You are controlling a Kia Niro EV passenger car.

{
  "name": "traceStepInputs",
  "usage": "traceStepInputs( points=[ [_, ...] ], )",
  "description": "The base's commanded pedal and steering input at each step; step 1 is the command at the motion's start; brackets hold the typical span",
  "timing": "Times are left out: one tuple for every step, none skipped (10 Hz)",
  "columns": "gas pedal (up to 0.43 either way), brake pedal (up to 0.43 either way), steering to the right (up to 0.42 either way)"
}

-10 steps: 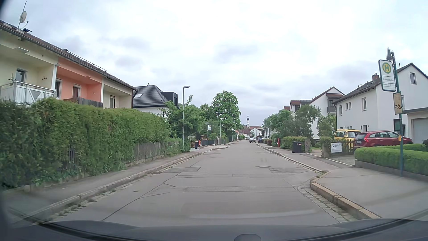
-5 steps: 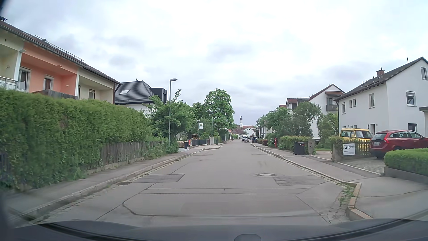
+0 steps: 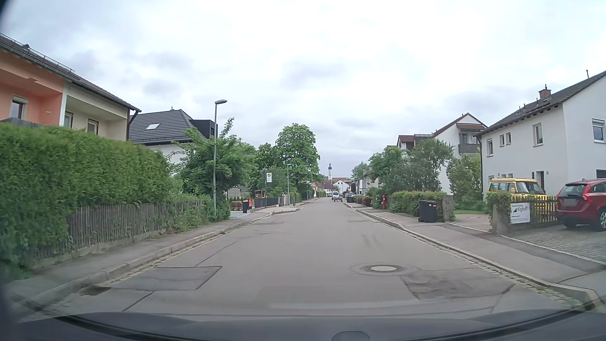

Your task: Follow the waypoints while adhering to traffic rules and regulations

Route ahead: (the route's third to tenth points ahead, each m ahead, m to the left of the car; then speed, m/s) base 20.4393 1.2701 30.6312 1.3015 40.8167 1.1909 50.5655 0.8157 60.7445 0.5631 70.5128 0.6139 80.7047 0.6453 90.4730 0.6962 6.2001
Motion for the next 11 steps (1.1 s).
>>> traceStepInputs(
  points=[
    [0.118, 0.0, 0.028],
    [0.118, 0.0, 0.028],
    [0.118, 0.0, 0.027],
    [0.118, 0.0, 0.028],
    [0.118, 0.0, 0.027],
    [0.118, 0.0, 0.028],
    [0.118, 0.0, 0.03],
    [0.118, 0.0, 0.026],
    [0.118, 0.0, 0.026],
    [0.118, 0.0, 0.025],
    [0.118, 0.0, 0.022]
  ],
)
